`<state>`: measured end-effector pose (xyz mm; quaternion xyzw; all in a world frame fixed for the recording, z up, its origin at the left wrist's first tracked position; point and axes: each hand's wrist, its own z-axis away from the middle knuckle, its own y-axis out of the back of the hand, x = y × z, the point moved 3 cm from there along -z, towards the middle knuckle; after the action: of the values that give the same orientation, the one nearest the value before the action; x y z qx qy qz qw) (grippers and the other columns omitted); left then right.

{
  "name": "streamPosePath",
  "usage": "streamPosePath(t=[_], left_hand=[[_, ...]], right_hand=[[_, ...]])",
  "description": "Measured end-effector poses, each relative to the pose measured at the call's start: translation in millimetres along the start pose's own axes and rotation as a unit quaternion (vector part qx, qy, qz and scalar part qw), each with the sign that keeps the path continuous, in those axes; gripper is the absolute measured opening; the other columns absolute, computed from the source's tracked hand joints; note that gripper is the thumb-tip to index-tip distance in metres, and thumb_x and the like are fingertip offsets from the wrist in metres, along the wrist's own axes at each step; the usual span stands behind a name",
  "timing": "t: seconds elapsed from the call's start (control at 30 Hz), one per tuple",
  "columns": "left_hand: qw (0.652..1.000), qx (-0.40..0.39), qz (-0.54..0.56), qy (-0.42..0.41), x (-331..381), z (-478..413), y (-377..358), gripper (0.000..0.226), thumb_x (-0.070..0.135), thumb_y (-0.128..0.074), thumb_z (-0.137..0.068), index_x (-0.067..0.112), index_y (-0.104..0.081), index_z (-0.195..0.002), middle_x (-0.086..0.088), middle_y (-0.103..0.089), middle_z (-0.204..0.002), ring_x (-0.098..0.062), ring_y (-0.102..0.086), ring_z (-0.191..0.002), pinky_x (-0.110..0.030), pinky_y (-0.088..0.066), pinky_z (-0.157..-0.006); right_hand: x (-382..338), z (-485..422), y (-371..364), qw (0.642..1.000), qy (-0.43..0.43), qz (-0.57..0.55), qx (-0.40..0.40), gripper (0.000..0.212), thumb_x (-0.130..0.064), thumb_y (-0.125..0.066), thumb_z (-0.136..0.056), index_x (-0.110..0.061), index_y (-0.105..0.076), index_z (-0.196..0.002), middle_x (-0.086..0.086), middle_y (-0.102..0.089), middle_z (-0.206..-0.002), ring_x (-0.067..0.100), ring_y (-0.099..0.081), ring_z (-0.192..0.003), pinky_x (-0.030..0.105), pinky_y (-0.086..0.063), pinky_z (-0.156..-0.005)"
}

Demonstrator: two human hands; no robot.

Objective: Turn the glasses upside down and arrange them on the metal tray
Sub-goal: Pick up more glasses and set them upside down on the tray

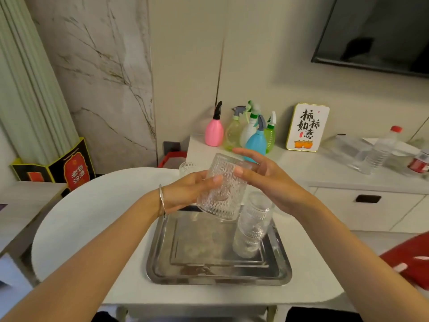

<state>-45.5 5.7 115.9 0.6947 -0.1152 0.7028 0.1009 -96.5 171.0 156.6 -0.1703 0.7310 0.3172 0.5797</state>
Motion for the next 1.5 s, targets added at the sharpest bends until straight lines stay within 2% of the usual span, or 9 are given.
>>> streamPosePath(t=[0.07,0.13,0.23,0.37,0.47,0.73,1.0,1.3,1.5], left_hand=[[1.000,0.021,-0.007,-0.013,-3,-1,-3,0.038,0.042,-0.057,-0.076,0.029,-0.060,-0.112,0.008,-0.070,-0.110,-0.012,-0.064,-0.107,-0.022,-0.052,-0.084],[0.996,0.077,-0.040,-0.030,-13,-4,-2,0.034,0.036,-0.060,-0.077,0.028,-0.061,-0.110,0.010,-0.071,-0.106,-0.010,-0.066,-0.102,-0.021,-0.052,-0.084],[0.983,0.172,-0.057,-0.037,-36,-8,3,0.051,0.032,-0.071,-0.072,0.023,-0.052,-0.118,0.010,-0.066,-0.111,-0.008,-0.065,-0.101,-0.019,-0.053,-0.081],[0.968,0.237,-0.065,-0.047,-66,-16,-2,0.069,0.023,-0.081,-0.063,0.025,-0.044,-0.121,0.009,-0.055,-0.121,-0.003,-0.060,-0.099,-0.015,-0.053,-0.073],[0.964,0.251,-0.080,-0.040,-85,-22,-9,0.072,0.025,-0.083,-0.061,0.029,-0.044,-0.121,0.007,-0.056,-0.122,-0.004,-0.060,-0.100,-0.017,-0.053,-0.076],[0.958,0.255,-0.128,-0.015,-106,-29,-17,0.081,0.028,-0.085,-0.058,0.026,-0.041,-0.126,0.002,-0.054,-0.127,-0.018,-0.052,-0.119,-0.042,-0.043,-0.103],[0.955,0.266,-0.129,0.000,-110,-32,-18,0.079,0.029,-0.084,-0.059,0.030,-0.038,-0.124,0.003,-0.052,-0.127,-0.018,-0.050,-0.119,-0.043,-0.042,-0.104],[0.956,0.254,-0.144,0.011,-112,-34,-19,0.079,0.030,-0.083,-0.061,0.031,-0.037,-0.124,0.003,-0.050,-0.129,-0.019,-0.047,-0.122,-0.042,-0.041,-0.104],[0.956,0.254,-0.147,0.007,-112,-34,-19,0.079,0.028,-0.083,-0.061,0.031,-0.036,-0.125,0.002,-0.050,-0.128,-0.019,-0.047,-0.120,-0.040,-0.042,-0.103]], right_hand=[[4,5,3,1.000,0.005,0.028,0.002,0.058,-0.044,-0.071,-0.068,-0.037,-0.052,-0.123,-0.012,-0.073,-0.106,0.005,-0.065,-0.106,0.021,-0.050,-0.088],[15,13,12,0.998,0.006,0.058,0.032,0.056,-0.050,-0.068,-0.069,-0.040,-0.052,-0.121,-0.016,-0.067,-0.114,0.001,-0.059,-0.112,0.024,-0.047,-0.096],[49,27,31,0.985,-0.020,0.130,0.111,0.060,-0.056,-0.062,-0.071,-0.037,-0.050,-0.126,-0.013,-0.055,-0.132,0.003,-0.049,-0.123,0.035,-0.036,-0.110],[96,41,35,0.974,-0.069,0.162,0.146,0.075,-0.058,-0.062,-0.070,-0.036,-0.039,-0.137,-0.016,-0.041,-0.142,0.002,-0.038,-0.126,0.024,-0.029,-0.104],[114,39,32,0.978,-0.076,0.129,0.148,0.076,-0.059,-0.061,-0.069,-0.036,-0.037,-0.138,-0.015,-0.040,-0.142,0.005,-0.039,-0.126,0.021,-0.030,-0.099],[130,34,34,0.981,-0.067,0.106,0.151,0.060,-0.040,-0.066,-0.082,-0.033,-0.041,-0.136,-0.011,-0.046,-0.137,0.005,-0.043,-0.124,0.019,-0.031,-0.097],[133,34,36,0.980,-0.067,0.108,0.153,0.060,-0.040,-0.066,-0.082,-0.034,-0.042,-0.135,-0.014,-0.047,-0.135,0.003,-0.042,-0.121,0.015,-0.031,-0.093],[131,36,38,0.978,-0.062,0.131,0.146,0.060,-0.042,-0.068,-0.079,-0.035,-0.043,-0.134,-0.018,-0.048,-0.130,-0.006,-0.047,-0.111,-0.005,-0.034,-0.075],[131,38,38,0.977,-0.055,0.152,0.142,0.062,-0.046,-0.066,-0.079,-0.034,-0.041,-0.135,-0.019,-0.046,-0.129,-0.002,-0.046,-0.112,-0.004,-0.034,-0.075]])
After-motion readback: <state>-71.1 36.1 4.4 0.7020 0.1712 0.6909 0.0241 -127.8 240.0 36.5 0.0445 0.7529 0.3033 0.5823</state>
